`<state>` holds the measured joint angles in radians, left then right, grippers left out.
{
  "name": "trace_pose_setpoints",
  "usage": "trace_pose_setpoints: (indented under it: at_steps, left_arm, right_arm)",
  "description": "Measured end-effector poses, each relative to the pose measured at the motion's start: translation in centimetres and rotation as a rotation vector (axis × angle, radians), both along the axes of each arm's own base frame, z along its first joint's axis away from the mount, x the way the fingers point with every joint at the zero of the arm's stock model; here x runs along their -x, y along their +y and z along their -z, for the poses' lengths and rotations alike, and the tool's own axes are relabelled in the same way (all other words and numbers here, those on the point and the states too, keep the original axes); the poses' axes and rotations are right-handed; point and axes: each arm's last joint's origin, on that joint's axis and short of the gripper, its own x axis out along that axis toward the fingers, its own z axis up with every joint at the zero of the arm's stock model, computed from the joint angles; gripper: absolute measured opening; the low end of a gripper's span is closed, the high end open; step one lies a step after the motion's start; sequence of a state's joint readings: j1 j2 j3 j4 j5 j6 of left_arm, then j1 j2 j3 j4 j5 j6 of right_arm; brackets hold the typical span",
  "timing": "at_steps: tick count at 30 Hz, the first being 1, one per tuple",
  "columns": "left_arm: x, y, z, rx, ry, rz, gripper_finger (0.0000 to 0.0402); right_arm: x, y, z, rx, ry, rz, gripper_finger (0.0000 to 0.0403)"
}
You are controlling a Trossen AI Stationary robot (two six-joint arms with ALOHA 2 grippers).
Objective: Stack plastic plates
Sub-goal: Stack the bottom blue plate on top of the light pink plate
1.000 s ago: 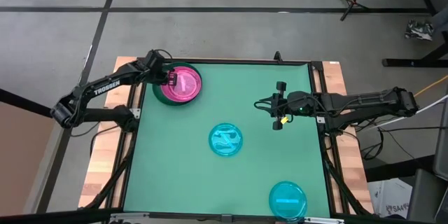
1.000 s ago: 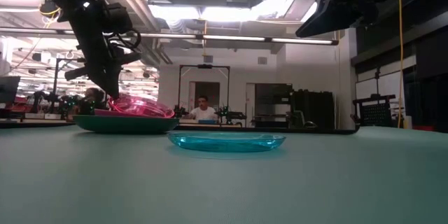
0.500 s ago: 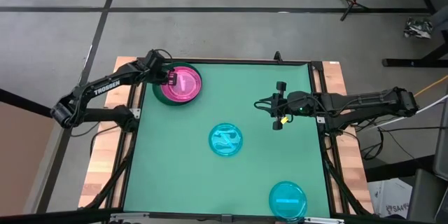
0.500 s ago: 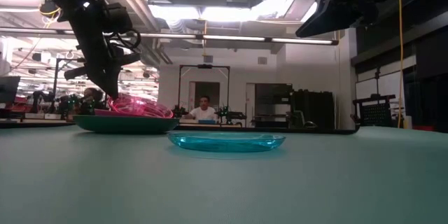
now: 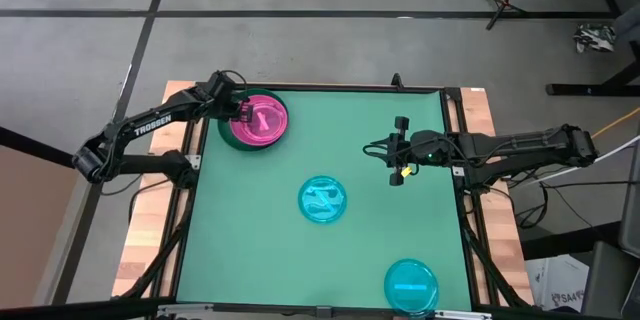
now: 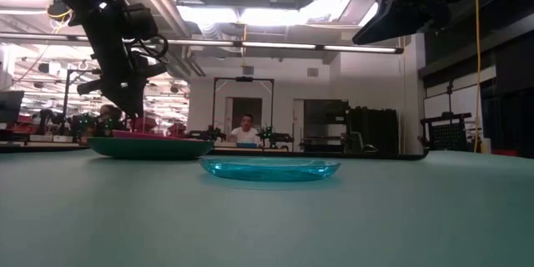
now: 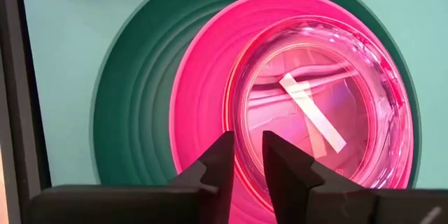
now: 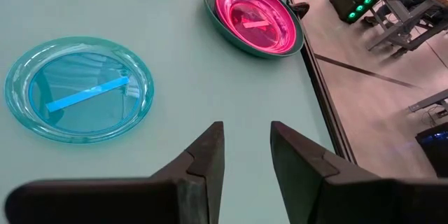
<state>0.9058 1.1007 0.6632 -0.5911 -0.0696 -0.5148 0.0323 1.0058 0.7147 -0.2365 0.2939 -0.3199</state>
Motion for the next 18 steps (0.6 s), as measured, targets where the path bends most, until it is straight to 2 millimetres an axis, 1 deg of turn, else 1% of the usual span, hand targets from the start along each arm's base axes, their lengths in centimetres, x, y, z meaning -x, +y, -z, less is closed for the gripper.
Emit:
trace_pose_setpoints:
  at_steps: [10, 14, 18]
  left_arm:
    - [-0.2, -0.1, 0.0, -0.001, 0.001, 0.012, 0.0070]
    - [-1.0, -0.8, 0.0, -0.001, 0.002, 0.064, 0.0070]
    - [-2.2, -2.0, 0.0, -0.004, 0.002, 0.150, 0.0070]
  right_arm:
    - [0.0, 0.0, 0.0, -0.003, 0.000, -0.005, 0.0111]
    - [0.0, 0.3, 0.0, -0.047, 0.002, -0.081, 0.0111]
    - [-0.1, 0.7, 0.1, -0.117, 0.003, -0.188, 0.0111]
